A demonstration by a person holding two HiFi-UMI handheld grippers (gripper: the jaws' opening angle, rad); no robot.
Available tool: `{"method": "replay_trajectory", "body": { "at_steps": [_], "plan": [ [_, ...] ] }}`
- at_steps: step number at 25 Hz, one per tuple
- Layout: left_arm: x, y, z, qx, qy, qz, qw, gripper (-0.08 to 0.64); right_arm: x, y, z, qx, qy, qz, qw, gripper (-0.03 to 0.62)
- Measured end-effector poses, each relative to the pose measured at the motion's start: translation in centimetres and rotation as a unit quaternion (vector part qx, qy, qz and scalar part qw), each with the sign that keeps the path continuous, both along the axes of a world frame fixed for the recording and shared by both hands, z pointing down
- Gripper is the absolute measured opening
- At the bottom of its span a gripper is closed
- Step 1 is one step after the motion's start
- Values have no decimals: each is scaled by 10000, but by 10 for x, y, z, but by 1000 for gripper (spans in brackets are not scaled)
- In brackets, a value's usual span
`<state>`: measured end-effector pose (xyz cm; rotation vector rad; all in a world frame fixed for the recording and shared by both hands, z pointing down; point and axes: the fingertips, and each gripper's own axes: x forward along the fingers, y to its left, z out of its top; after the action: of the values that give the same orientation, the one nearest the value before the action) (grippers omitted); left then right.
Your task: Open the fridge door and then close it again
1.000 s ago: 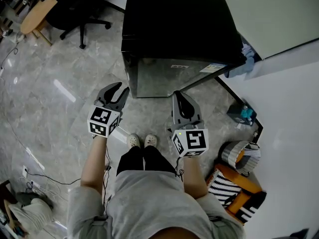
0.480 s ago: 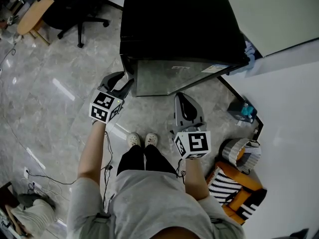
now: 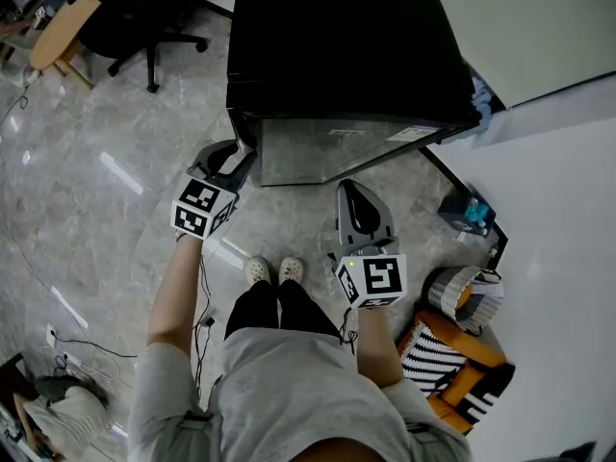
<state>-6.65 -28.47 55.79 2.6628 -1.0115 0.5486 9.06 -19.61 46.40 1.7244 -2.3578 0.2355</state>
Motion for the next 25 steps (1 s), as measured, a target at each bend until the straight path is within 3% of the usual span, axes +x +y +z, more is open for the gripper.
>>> {"method": "replay_trajectory", "body": {
  "at_steps": [12,25],
  "plan": [
    [-3,1,1,-214,-135,-432,9987,115,1,10,-8,75,-25,-72,9999,25],
    [-6,6,-1,-181,-380,-881,9952,110,17,21,-22,179,-42,-36,9998,25]
  ]
}}
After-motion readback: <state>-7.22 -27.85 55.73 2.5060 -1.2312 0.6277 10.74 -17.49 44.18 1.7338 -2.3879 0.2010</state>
